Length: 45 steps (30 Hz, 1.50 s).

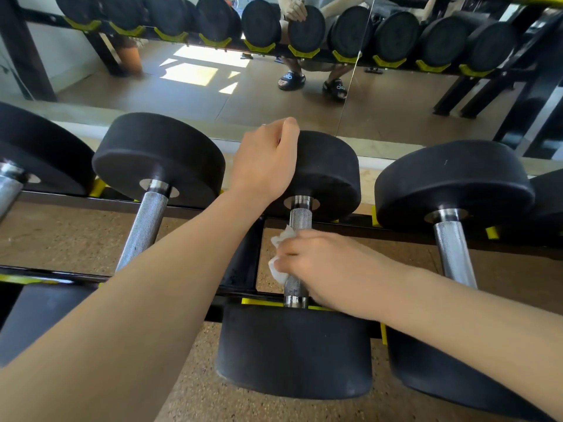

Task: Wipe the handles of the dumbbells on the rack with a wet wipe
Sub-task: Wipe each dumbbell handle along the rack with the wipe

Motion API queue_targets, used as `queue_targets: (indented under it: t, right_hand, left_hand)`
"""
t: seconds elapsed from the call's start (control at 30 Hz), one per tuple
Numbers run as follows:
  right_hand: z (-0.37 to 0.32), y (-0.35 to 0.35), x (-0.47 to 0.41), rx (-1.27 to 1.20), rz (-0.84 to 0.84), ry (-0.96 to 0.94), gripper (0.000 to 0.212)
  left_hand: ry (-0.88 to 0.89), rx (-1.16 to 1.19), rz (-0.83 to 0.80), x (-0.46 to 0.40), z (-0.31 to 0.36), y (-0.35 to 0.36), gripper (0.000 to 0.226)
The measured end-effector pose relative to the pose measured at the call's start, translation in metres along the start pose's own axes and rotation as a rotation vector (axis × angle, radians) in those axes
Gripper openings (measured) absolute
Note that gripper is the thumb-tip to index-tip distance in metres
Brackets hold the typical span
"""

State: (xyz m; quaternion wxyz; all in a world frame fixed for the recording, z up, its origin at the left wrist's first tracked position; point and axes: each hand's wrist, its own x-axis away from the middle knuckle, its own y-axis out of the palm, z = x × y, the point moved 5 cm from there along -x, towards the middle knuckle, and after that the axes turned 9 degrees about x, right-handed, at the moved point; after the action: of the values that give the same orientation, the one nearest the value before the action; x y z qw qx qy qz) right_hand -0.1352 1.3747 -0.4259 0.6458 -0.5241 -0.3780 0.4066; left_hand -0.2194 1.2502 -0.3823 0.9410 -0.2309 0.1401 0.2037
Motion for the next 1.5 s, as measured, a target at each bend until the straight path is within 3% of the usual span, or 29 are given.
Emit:
queue_targets:
  t: [0.1, 0.17, 0.27, 0.33, 0.4, 0.43, 0.53, 0.6, 0.63, 0.73, 0.77, 0.87, 0.97, 1.07, 1.17, 1.23, 1.33, 1.4, 1.5]
  right_hand:
    - [0.005, -0.007, 0.016, -0.051, 0.005, -0.059, 0.040]
    - [0.016, -0.016, 0.027, -0.114, 0.097, -0.020, 0.039]
    - [0.048, -0.021, 0.034, -0.324, 0.240, 0.463, 0.033]
    - [0.050, 0.004, 0.032, -0.810, 0.027, 0.847, 0.029]
    - [0.027, 0.029, 0.028, -1.303, -0.160, 0.971, 0.020]
    - [0.020, 0.032, 0.027, -1.363, -0.197, 0.981, 0.016]
    - [0.015, 0.022, 0.035, -1.285, -0.239, 0.922, 0.016]
    - [0.015, 0.004, 0.041, -1.053, -0.279, 0.780, 0.020]
    - [0.016, -0.007, 0.039, -0.894, -0.231, 0.684, 0.021]
    - [0.012, -0.044, 0.019, -0.667, 0.188, 0.352, 0.030]
    - [0.010, -0.044, 0.010, -0.587, 0.191, 0.242, 0.035]
    - [0.004, -0.017, -0.010, -0.422, -0.110, 0.045, 0.049]
    - [0.008, -0.004, -0.001, -0.428, -0.279, 0.031, 0.055]
    - [0.010, -0.016, 0.011, -0.530, -0.308, 0.064, 0.052]
    - [0.034, -0.030, 0.025, -0.550, -0.245, 0.208, 0.042]
    - [0.053, -0.030, 0.029, -0.620, -0.113, 0.403, 0.040]
    - [0.053, -0.013, 0.031, -0.991, -0.031, 0.633, 0.034]
    - [0.037, -0.008, 0.031, -1.040, -0.047, 0.611, 0.029]
    - [0.030, -0.020, 0.038, -0.852, 0.078, 0.518, 0.021]
  left_hand:
    - [0.002, 0.010, 0.000, 0.000, 0.000, 0.001, 0.049]
    - [0.004, 0.012, -0.004, -0.001, -0.001, 0.001, 0.049]
    - [0.002, 0.021, -0.003, -0.001, -0.002, 0.001, 0.049]
    - [-0.001, 0.021, -0.004, 0.000, -0.002, 0.002, 0.049]
    - [-0.007, 0.020, -0.004, 0.000, -0.002, 0.003, 0.047]
    - [-0.009, 0.025, 0.000, 0.000, -0.002, 0.002, 0.046]
    - [-0.005, 0.041, 0.009, -0.001, -0.003, 0.003, 0.046]
    - [0.001, 0.039, 0.013, 0.000, -0.002, 0.002, 0.046]
    - [0.005, 0.035, 0.013, 0.000, -0.002, 0.001, 0.045]
    - [0.015, 0.033, 0.004, 0.000, 0.001, 0.000, 0.043]
    - [0.017, 0.031, 0.004, 0.001, 0.002, 0.000, 0.042]
    - [0.006, 0.031, 0.006, 0.001, -0.001, 0.000, 0.045]
    - [-0.007, 0.032, 0.006, 0.000, -0.002, 0.001, 0.047]
    - [-0.006, 0.018, 0.006, 0.001, -0.001, 0.000, 0.046]
    - [0.002, 0.017, 0.006, 0.001, -0.002, 0.002, 0.052]
    - [-0.002, 0.024, 0.012, 0.000, -0.003, 0.002, 0.053]
    - [-0.001, 0.025, 0.011, 0.000, -0.002, 0.002, 0.050]
    - [0.008, 0.017, 0.008, 0.001, -0.001, 0.002, 0.045]
    - [0.008, 0.017, 0.008, 0.001, 0.000, 0.001, 0.044]
